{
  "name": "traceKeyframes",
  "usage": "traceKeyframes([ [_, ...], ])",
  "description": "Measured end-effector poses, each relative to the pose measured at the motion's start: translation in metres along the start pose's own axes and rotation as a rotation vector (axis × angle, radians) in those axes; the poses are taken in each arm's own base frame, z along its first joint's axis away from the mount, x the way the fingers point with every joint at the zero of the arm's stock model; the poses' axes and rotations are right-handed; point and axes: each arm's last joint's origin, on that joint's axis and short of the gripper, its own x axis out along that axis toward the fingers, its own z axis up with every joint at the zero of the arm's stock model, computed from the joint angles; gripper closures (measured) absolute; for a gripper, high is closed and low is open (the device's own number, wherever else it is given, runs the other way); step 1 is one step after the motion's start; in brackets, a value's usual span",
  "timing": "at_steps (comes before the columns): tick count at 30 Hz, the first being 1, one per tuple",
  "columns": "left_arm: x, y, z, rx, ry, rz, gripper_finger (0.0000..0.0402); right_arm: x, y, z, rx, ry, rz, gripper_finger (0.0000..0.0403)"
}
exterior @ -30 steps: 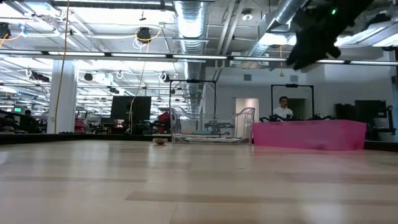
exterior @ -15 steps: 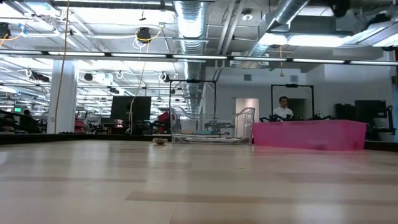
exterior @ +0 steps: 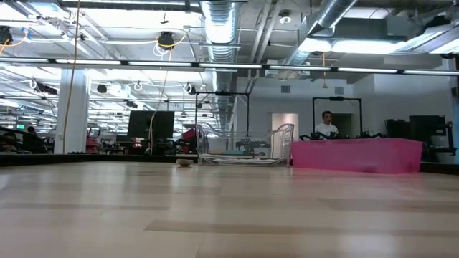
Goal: Sort silverware by color (type)
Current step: Put the orange spoon into the yellow bin
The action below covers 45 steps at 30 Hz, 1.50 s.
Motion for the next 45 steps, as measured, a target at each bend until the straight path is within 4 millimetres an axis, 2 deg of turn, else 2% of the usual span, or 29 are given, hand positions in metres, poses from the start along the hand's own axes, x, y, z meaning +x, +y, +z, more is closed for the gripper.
traceKeyframes([
  [7, 0.005, -0.004, -0.003, 0.009, 0.021, 0.004, 0.0199, 0.039, 0.030, -0.015, -0.014, 0.017, 0.006, 0.0196],
  [15, 0.008, -0.006, -0.004, -0.049, 0.019, 0.024, 0.0199, 0.097, 0.059, -0.038, -0.042, -0.060, -0.014, 0.0196],
  [21, 0.008, -0.005, -0.008, -0.106, 0.056, 0.050, 0.0199, 0.139, 0.065, -0.065, -0.056, -0.122, -0.064, 0.0196],
  [25, 0.007, 0.000, -0.014, -0.127, 0.080, 0.182, 0.0199, 0.159, 0.063, -0.078, -0.029, -0.160, -0.095, 0.0196],
  [27, 0.006, 0.001, -0.019, -0.156, 0.116, 0.213, 0.0199, 0.165, 0.061, -0.083, -0.016, -0.178, -0.107, 0.0196],
  [31, 0.005, -0.001, -0.036, -0.264, 0.221, 0.150, 0.0199, 0.173, 0.059, -0.092, 0.020, -0.164, -0.116, 0.0196],
  [37, 0.000, -0.021, -0.072, -0.406, 0.364, -0.010, 0.0199, 0.177, 0.060, -0.102, 0.028, -0.138, -0.114, 0.0196],
  [45, -0.006, -0.026, -0.123, -0.963, 0.508, 0.155, 0.0202, 0.178, 0.058, -0.102, 0.032, -0.131, -0.119, 0.0196],
])
